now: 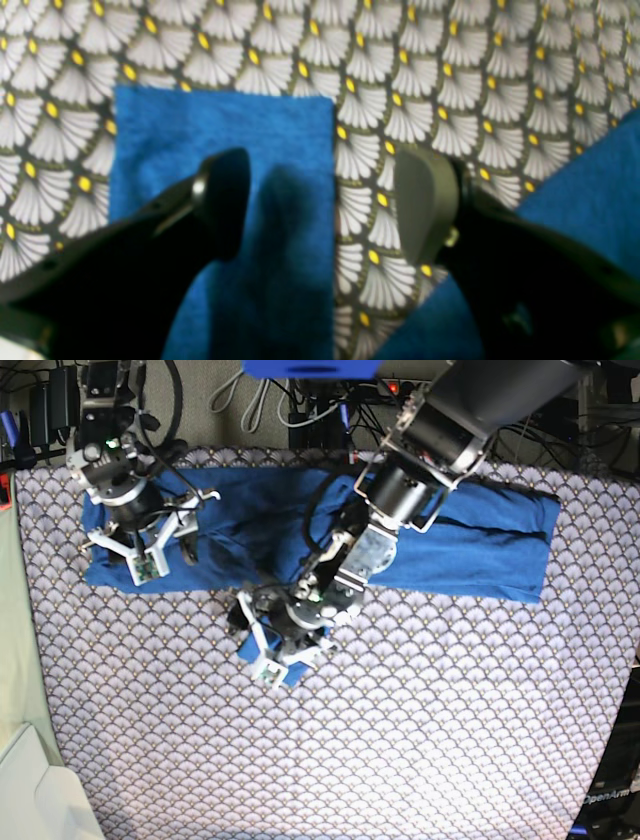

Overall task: Fold the T-shirt properly
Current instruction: 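Move the left gripper to the sleeve end and grasp it, then lay the sleeve flat on the strip and release with the left gripper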

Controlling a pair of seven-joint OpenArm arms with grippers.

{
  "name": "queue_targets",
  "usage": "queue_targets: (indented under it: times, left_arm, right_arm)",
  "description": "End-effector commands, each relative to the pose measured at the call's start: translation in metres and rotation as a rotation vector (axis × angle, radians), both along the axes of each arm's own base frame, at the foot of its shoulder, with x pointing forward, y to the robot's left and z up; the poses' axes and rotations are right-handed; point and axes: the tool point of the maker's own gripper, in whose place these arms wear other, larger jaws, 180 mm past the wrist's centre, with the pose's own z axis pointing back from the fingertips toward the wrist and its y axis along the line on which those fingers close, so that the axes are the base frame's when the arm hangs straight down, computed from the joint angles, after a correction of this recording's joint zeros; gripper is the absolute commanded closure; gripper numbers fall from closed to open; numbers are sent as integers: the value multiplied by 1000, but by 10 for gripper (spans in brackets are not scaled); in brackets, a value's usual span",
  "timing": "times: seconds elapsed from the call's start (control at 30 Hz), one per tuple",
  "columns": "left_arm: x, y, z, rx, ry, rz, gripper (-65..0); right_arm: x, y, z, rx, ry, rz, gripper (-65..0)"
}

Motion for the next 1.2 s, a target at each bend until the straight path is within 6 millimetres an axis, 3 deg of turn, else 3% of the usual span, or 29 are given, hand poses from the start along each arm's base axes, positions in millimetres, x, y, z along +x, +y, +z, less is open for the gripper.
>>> queue_targets:
  times: [0.0,0.17,0.4,0.47,0.6,0.63,0.73,0.9,1.03,1.17]
  left_arm:
    - [8,-6,11,-24,-29,-2,-440]
    - [6,-2,0,-21,-23,8,-440]
    - [-8,-18,-4,17,-35,-73,-415]
    - [-8,-18,-4,16,-33,-72,-325]
    - [-8,-17,-5,16,-32,-70,-19]
    - [-8,-17,-5,16,-32,-70,0]
    - [-7,-18,-4,15,-34,-71,-36]
    - [1,-14,4,16,-57,-22,-5]
    - [19,-16,45,-30,-160,49,-5]
    - [26,1,63,3,-171,70,-5]
  right_arm:
    - [5,1,12,4,-46,13,-331]
    - [5,1,12,4,-46,13,-331]
    - [7,1,13,4,-50,13,-331]
    - [7,1,13,4,-50,13,-331]
    - [7,1,13,5,-50,13,-331]
    - [7,1,12,5,-49,13,-331]
    - [7,1,12,6,-47,13,-331]
    - [8,1,12,6,-50,12,-331]
    - [8,1,13,6,-52,13,-331]
    - [9,1,13,7,-53,13,-331]
